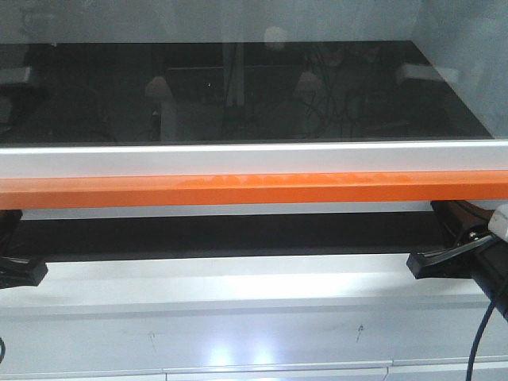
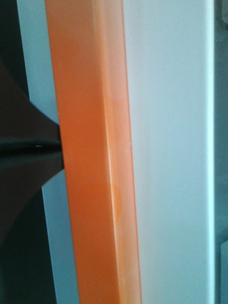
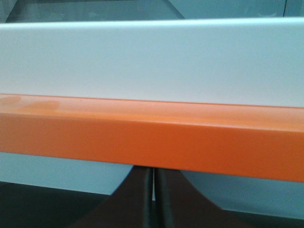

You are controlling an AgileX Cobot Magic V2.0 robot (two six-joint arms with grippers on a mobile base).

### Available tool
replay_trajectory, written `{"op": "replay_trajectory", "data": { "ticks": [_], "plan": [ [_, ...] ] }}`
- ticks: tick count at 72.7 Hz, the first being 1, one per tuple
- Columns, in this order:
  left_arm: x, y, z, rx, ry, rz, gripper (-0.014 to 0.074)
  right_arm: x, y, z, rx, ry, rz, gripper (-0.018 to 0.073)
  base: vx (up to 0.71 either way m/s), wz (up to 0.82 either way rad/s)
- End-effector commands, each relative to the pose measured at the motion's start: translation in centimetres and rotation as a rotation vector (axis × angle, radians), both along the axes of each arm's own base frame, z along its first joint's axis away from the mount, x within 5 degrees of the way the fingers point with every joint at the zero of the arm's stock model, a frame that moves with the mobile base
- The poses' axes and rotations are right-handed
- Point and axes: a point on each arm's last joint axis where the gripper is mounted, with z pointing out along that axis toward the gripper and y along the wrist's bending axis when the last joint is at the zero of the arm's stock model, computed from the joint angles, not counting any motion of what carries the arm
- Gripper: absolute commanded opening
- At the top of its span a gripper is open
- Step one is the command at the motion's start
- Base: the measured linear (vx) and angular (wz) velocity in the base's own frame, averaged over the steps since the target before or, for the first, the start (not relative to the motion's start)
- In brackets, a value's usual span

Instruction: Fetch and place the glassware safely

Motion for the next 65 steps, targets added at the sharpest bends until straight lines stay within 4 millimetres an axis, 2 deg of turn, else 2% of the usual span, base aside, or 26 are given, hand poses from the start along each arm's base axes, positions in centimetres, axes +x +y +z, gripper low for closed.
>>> {"op": "replay_trajectory", "data": {
  "ticks": [1, 17, 33, 42, 55, 65],
  "plan": [
    [-0.4, -0.2, 5.6, -0.069, -0.387, -0.021, -0.0007, -0.2, -0.1, 5.9, 0.064, -0.392, 0.004, -0.0001, 0.00, 0.00],
    [-1.3, -0.1, 6.4, -0.074, -0.437, -0.020, -0.0007, -0.5, -0.1, 7.0, 0.064, -0.408, 0.002, -0.0001, 0.00, 0.00],
    [-1.0, 0.0, 8.3, -0.060, -0.388, -0.009, -0.0007, -0.7, -0.2, 8.5, 0.059, -0.406, -0.002, -0.0001, 0.00, 0.00],
    [-1.4, 0.0, 8.6, -0.063, -0.392, -0.007, -0.0007, -1.0, -0.2, 8.5, 0.053, -0.383, -0.003, -0.0001, 0.00, 0.00],
    [-2.6, 0.0, 8.5, -0.019, -0.345, -0.020, -0.0007, -1.9, 0.2, 8.3, -0.011, -0.331, 0.049, -0.0001, 0.00, 0.00],
    [-4.1, 0.1, 9.0, -0.015, -0.348, -0.016, -0.0007, -3.3, 0.2, 8.8, 0.020, -0.308, 0.079, -0.0001, 0.00, 0.00]
  ]
}}
